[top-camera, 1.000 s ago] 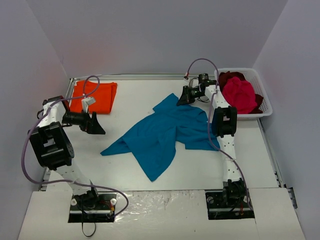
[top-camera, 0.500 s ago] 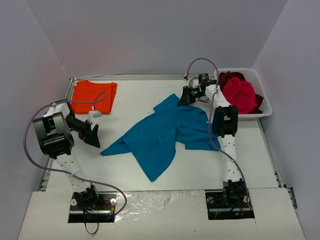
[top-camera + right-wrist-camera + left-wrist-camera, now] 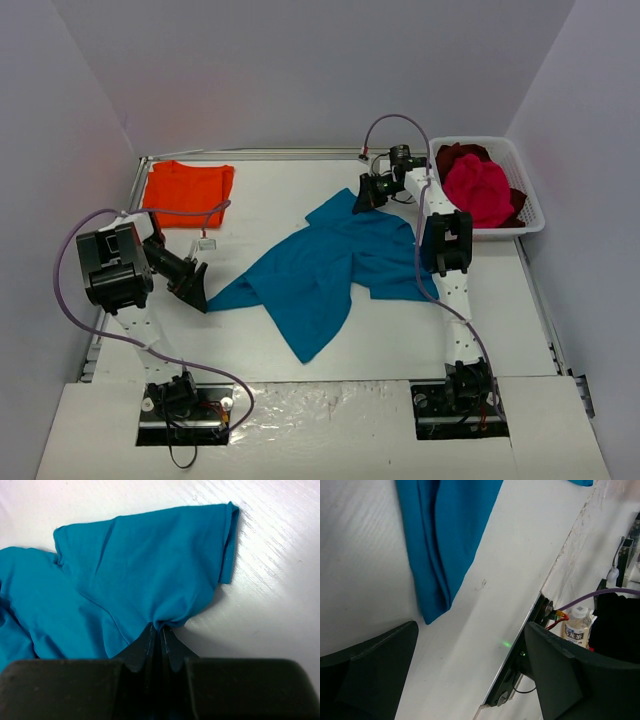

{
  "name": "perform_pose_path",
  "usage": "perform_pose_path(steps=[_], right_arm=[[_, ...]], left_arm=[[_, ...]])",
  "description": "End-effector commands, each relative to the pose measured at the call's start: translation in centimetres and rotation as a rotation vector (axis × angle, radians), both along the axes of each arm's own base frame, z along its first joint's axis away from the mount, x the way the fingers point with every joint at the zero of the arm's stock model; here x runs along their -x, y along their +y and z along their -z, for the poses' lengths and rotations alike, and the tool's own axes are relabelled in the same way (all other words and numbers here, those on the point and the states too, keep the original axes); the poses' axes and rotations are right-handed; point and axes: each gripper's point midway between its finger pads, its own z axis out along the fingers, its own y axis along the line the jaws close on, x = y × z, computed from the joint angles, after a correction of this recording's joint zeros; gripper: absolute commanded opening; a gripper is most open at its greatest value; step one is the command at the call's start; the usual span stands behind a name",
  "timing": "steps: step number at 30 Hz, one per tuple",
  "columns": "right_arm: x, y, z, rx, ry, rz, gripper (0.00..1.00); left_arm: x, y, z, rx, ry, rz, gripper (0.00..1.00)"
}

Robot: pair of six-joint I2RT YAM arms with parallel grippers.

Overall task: Fold and stack the t-shirts
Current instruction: Flatten out the tshirt

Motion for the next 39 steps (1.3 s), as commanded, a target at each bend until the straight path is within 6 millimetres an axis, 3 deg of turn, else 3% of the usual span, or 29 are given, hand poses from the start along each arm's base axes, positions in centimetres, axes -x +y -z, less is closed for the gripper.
perform_pose_path(steps=[1,4,8,12,16,18,28,32,39], right_arm=[[2.5,-0.9,3.5,0.144,0.088,-0.021,0.0],[2.6,-1.1,3.6,0.149,0.089,-0.026,0.0],[2.9,-1.1,3.9,0.144,0.096,-0.035,0.0],[2.9,-1.2,3.7,0.139,0.097,-0.037,0.0],[2.9,-1.4,3.8,0.134,0.098,-0.038,0.0],[2.9,-1.5,3.8,0.134,0.1,-0.036,0.0],[2.9,-1.9,3.6,0.129,0.101,-0.037,0.0],[3.0,-2.0,3.7,0.125,0.106,-0.037,0.0],[3.0,-2.1,4.1,0.124,0.113,-0.04,0.0]], left_arm=[[4.1,-1.6,-2.7,0.08,0.228,0.059,0.88],[4.0,-2.0,-2.3,0.073,0.232,0.068,0.83],[4.3,-2.1,-1.7,0.051,0.256,0.094,0.64],[4.6,-1.7,-1.1,0.025,0.252,0.113,0.53],[4.5,-1.7,-0.7,0.015,0.258,0.101,0.5],[4.4,-1.5,-0.4,0.001,0.258,0.098,0.42],[3.0,-1.6,0.5,-0.019,0.253,0.045,0.36],[2.1,-1.6,1.1,-0.046,0.239,0.016,0.23],[0.9,-1.8,1.6,-0.062,0.236,-0.016,0.18]])
